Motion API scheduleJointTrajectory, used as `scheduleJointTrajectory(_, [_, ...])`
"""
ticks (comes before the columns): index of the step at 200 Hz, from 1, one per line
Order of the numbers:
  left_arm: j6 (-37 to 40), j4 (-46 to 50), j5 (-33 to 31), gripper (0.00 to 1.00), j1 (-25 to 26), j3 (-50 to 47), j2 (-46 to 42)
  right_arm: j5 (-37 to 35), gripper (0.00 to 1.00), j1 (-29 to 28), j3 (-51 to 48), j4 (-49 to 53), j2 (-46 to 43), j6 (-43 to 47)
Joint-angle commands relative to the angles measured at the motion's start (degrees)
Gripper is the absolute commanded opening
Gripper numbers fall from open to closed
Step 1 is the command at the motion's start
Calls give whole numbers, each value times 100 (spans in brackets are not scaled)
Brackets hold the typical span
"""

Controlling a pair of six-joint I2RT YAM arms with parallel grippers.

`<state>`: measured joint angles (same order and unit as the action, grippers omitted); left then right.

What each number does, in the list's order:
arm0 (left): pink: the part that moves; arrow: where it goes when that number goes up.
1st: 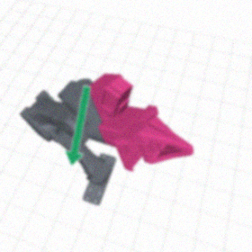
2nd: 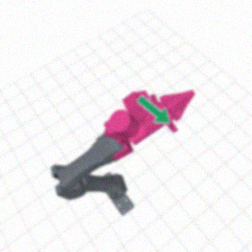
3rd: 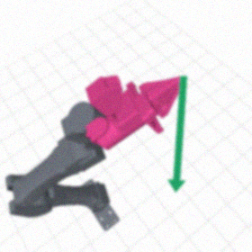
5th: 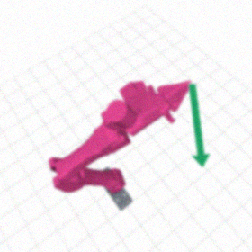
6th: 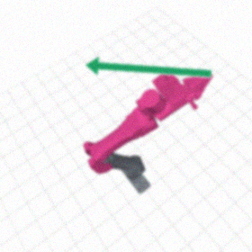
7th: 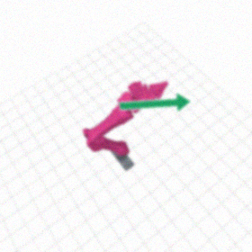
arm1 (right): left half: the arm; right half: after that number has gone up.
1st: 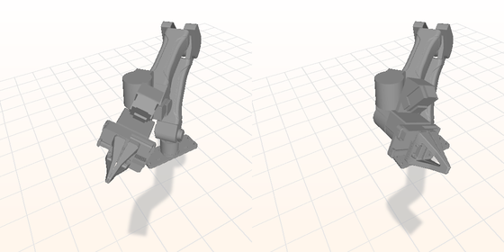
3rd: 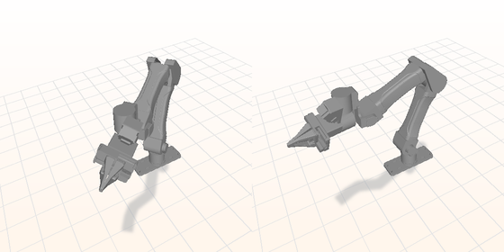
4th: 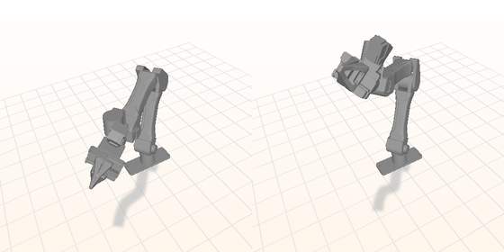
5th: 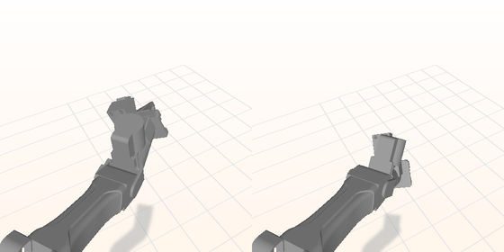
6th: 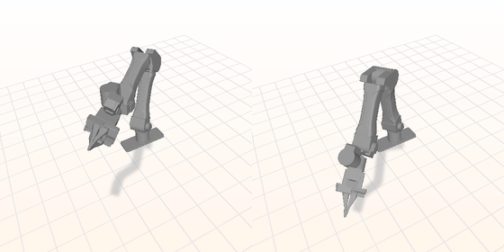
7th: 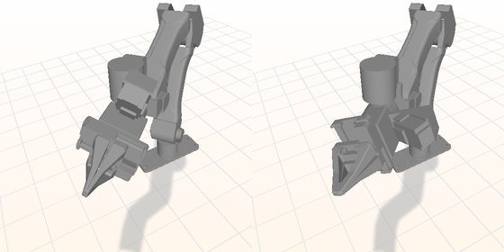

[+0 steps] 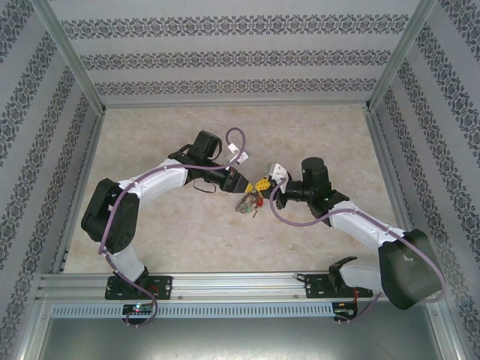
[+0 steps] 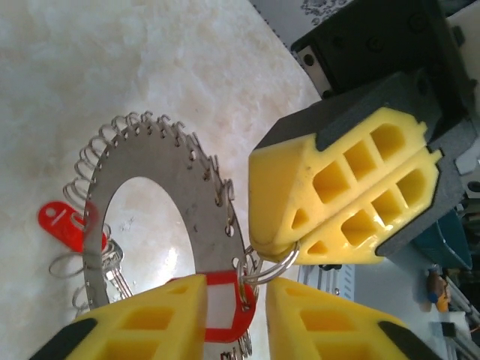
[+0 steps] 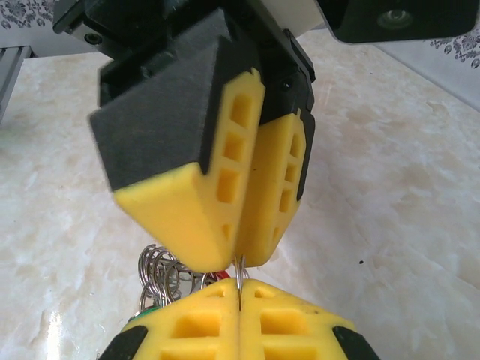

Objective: Put the keys on the keyring

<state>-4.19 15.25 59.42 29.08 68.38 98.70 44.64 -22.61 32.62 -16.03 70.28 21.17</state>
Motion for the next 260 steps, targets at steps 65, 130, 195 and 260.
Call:
scheduleJointTrajectory(65, [210, 463, 246, 3, -66, 347, 115, 299, 0, 78, -123, -460, -249, -209])
scheduleJointTrajectory(130, [-381, 803, 76, 0, -181, 618, 300, 221, 0, 146, -344, -1010, -387, -560])
scheduleJointTrajectory(195, [-750, 952, 359, 0, -270, 728, 528, 215, 0, 152, -429, -1208, -342, -645])
scheduleJointTrajectory(260, [-604, 1394, 575, 0, -292, 949, 917, 137, 0, 127, -412, -1356, -235, -843])
